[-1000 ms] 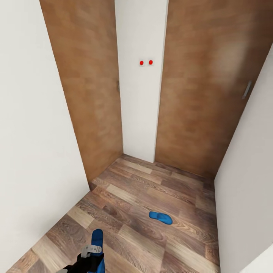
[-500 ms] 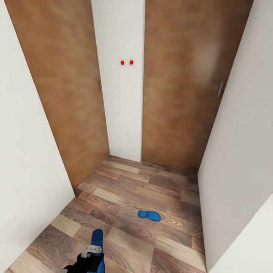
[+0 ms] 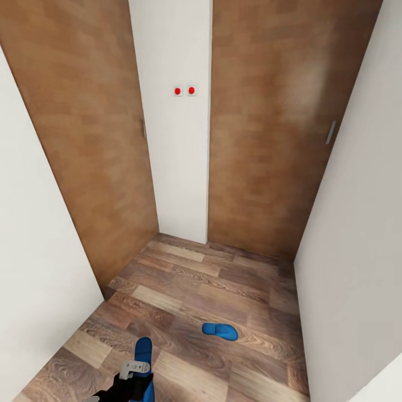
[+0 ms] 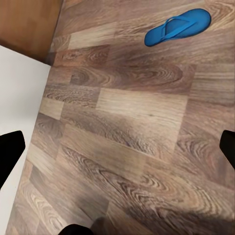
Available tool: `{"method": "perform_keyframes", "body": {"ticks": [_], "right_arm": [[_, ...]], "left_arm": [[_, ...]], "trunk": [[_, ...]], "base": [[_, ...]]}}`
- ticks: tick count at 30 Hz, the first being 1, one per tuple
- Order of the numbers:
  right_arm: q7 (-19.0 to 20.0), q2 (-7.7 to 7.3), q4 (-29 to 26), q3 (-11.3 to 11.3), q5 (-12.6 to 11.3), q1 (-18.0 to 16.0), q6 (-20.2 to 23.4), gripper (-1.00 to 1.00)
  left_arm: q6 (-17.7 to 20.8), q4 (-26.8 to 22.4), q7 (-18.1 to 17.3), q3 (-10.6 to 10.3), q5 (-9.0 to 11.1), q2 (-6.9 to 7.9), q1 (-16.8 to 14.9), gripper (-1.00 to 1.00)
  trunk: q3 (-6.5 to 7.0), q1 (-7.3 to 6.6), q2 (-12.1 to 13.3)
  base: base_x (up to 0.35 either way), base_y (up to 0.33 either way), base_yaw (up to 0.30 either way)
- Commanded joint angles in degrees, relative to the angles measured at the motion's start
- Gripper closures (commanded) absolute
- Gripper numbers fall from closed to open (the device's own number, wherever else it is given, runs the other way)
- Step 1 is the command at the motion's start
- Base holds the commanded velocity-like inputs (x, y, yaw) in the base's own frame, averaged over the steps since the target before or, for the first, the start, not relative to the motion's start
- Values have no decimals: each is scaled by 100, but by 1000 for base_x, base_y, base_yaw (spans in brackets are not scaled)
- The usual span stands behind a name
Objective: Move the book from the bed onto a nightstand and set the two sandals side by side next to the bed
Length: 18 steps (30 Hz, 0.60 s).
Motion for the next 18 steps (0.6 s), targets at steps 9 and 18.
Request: {"method": "perform_keyframes", "body": {"ticks": [9, 18], "right_arm": [[25, 13, 0, -31, 36, -5, -39, -100], [25, 17, 0, -31, 36, -5, -39, -100]], "left_arm": [[-24, -2, -23, 48, -61, -2, -4, 100], [-24, -2, -23, 47, -61, -5, -4, 100]], "trunk": [[-5, 1, -2], [-19, 1, -2]], "base": [[22, 0, 2], [18, -22, 225]]}}
